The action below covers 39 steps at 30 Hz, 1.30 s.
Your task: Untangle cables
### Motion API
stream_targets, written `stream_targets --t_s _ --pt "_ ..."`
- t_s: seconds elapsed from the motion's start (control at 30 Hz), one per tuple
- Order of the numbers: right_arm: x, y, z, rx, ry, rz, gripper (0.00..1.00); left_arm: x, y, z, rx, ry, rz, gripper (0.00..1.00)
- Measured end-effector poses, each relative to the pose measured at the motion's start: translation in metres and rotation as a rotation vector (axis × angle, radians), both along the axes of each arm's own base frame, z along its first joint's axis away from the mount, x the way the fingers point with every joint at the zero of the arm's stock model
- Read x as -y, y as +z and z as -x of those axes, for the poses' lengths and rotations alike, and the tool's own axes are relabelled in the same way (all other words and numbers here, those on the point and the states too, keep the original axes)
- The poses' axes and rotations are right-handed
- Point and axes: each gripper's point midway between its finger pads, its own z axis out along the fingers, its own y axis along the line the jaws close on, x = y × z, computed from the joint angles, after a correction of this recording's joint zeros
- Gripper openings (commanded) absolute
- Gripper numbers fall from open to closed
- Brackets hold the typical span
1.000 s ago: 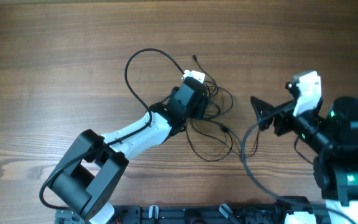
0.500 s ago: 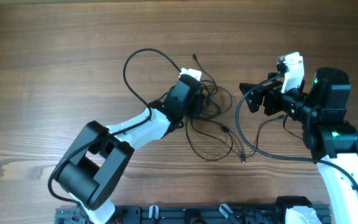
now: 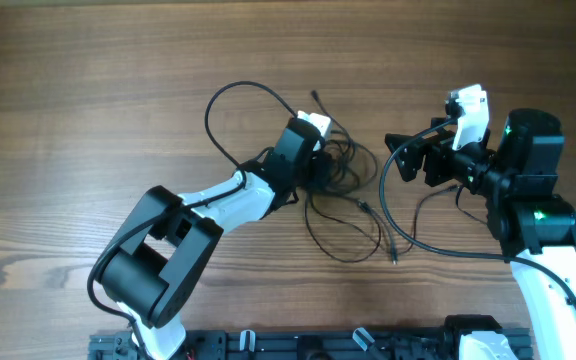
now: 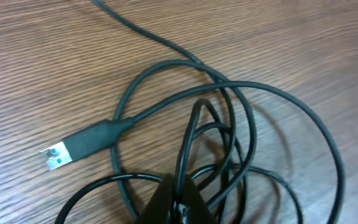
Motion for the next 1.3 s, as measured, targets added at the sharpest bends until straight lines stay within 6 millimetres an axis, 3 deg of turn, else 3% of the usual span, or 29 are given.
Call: stream_targets --t_s 0.07,0.13,0.23,0.3,0.33,0.37,0.5,0.67,0.87,1.07,1.13,1.3 --pt "0.0 -0.002 0.001 -0.011 0.0 0.0 0.99 0.005 0.002 0.004 -0.013 -0.024 0.024 0.04" --pt "-0.001 -0.002 0.002 -0.013 0.003 -0.002 0.98 0.009 0.016 0.004 0.002 -0.039 0.052 0.04" --pt "-0.003 -0.001 0.004 -0.013 0.019 -0.013 0.98 0.014 0.084 0.002 0.119 -0.052 0.148 0.04" --pt "-0.006 0.003 0.006 -0.002 0.031 -0.024 0.99 0.012 0.156 0.006 0.249 -0.059 0.243 0.04" --pt "-0.007 0.008 0.007 0.014 0.036 -0.029 0.99 0.009 0.179 0.01 0.288 -0.06 0.271 0.04" --pt "-0.008 0.019 0.009 0.051 0.042 -0.038 0.99 0.002 0.214 0.018 0.351 -0.062 0.315 0.04" --pt "-0.009 0.052 0.025 0.159 0.041 -0.057 1.0 -0.012 0.272 0.037 0.457 -0.065 0.389 0.04" --pt "-0.018 0.082 0.048 0.257 0.094 -0.089 1.0 -0.02 0.317 0.047 0.572 -0.066 0.474 0.04" --pt "-0.038 0.09 0.065 0.279 0.244 -0.143 1.0 -0.019 0.372 0.055 0.671 -0.066 0.683 0.04" --pt "-0.039 0.096 0.065 0.309 0.264 -0.145 1.0 -0.008 0.393 0.075 0.638 -0.162 0.828 0.04" --pt "-0.038 0.093 0.061 0.3 0.252 -0.14 0.99 -0.003 0.404 0.088 0.641 -0.241 0.882 0.04" --pt "-0.017 0.052 0.018 0.176 0.1 -0.073 0.94 0.003 0.408 0.103 0.615 -0.327 0.917 0.04"
